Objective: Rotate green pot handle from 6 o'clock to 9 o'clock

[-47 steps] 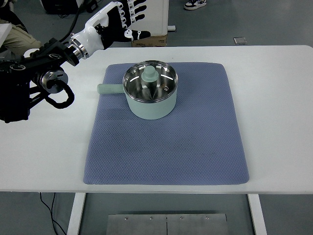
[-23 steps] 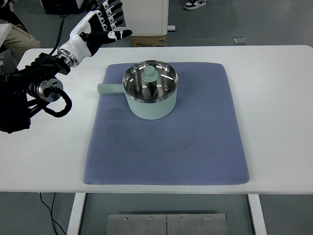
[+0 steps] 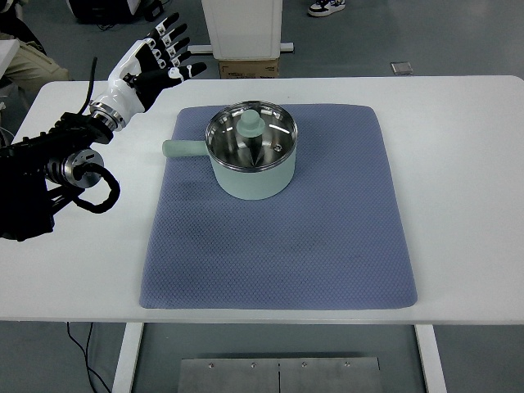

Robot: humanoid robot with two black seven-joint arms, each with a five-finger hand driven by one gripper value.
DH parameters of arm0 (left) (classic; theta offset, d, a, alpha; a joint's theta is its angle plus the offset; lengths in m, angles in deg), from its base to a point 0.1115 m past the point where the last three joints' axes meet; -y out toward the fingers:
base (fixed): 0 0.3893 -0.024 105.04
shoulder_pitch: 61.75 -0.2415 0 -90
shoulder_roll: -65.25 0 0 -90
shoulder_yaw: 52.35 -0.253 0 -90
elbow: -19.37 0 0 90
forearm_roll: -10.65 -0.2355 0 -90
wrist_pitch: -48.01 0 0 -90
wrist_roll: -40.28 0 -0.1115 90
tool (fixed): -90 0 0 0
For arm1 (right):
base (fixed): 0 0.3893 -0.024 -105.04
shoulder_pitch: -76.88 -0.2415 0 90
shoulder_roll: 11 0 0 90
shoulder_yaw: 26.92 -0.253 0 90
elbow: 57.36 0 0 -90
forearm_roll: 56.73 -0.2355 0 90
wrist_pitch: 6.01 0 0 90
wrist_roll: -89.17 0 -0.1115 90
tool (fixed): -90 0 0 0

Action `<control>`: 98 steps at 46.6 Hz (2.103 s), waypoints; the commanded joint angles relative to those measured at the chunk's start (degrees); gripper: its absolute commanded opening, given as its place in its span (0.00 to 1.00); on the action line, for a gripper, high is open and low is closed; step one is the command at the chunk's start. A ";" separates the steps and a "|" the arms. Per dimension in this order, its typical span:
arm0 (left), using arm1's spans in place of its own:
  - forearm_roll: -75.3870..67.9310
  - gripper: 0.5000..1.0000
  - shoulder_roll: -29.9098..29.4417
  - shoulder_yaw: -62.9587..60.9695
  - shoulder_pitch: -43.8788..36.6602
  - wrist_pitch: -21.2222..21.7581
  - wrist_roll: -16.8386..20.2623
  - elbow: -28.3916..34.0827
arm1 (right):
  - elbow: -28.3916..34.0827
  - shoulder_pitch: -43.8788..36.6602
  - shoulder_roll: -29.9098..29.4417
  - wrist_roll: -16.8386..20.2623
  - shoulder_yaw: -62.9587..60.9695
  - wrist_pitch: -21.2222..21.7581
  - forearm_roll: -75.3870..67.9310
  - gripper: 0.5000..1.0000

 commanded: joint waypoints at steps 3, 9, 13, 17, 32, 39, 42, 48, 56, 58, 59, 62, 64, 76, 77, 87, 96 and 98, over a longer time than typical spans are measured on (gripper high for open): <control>0.81 1.00 0.59 0.12 -1.10 1.43 -0.72 0.19 | 0.00 0.00 0.00 0.00 -0.03 0.00 0.00 1.00; 1.25 1.00 0.68 0.56 -1.90 1.69 -0.81 0.19 | 0.00 0.00 0.00 0.00 0.06 0.00 0.00 1.00; 1.34 1.00 0.77 1.00 -2.16 1.87 -0.81 0.28 | 0.00 0.00 0.00 0.00 -0.03 0.00 0.00 1.00; 1.34 1.00 0.85 1.61 -2.86 2.31 -0.81 0.37 | 0.00 0.00 0.00 0.00 0.06 0.00 0.00 1.00; 1.61 1.00 1.47 5.31 -6.82 2.48 -0.90 1.86 | 0.00 0.00 0.00 0.00 -0.03 0.00 0.00 1.00; 1.52 1.00 1.56 7.07 -8.66 2.48 -0.90 2.92 | 0.00 0.00 0.00 0.00 0.06 0.00 0.00 1.00; 1.52 1.00 1.73 8.56 -10.16 2.48 -0.90 3.18 | 0.00 0.00 0.00 0.00 -0.03 0.00 0.00 1.00; 1.61 1.00 1.91 9.00 -10.33 2.57 -0.90 3.18 | 0.00 0.00 0.00 0.00 -0.03 0.00 0.00 1.00; 1.61 1.00 2.35 9.18 -10.69 2.57 -0.90 3.18 | 0.00 0.00 0.00 0.00 -0.03 0.00 0.00 1.00; 1.61 1.00 2.52 9.18 -10.86 2.48 -0.90 3.27 | 0.00 0.00 0.00 0.00 -0.03 0.00 0.00 1.00; 1.61 1.00 2.61 9.18 -11.12 2.48 -0.99 3.27 | 0.00 0.00 0.00 0.00 -0.03 0.00 0.00 1.00; 1.61 1.00 2.79 9.26 -11.39 2.48 -0.90 3.27 | 0.00 0.00 0.00 0.00 -0.03 0.00 0.00 1.00; 1.61 1.00 3.05 9.35 -11.48 2.48 -0.90 3.27 | 0.00 0.00 0.00 0.00 -0.03 0.00 0.00 1.00; 1.52 1.00 3.49 10.23 -12.71 2.48 -0.90 3.18 | 0.00 0.00 0.00 0.00 -0.03 0.00 0.00 1.00; 1.52 1.00 3.40 10.23 -12.71 2.48 -0.90 3.18 | 0.00 0.00 0.00 0.00 0.06 0.00 0.00 1.00; 1.34 1.00 3.05 10.23 -12.44 2.22 -0.90 3.18 | 0.00 0.00 0.00 0.00 -0.03 0.00 0.00 1.00; 1.08 1.00 2.96 10.23 -12.44 2.22 -0.81 3.18 | 0.00 0.00 0.00 0.00 0.06 0.00 0.00 1.00; 0.99 1.00 2.96 10.23 -12.44 2.22 -0.81 3.27 | 0.00 0.00 0.00 0.00 0.06 0.00 0.00 1.00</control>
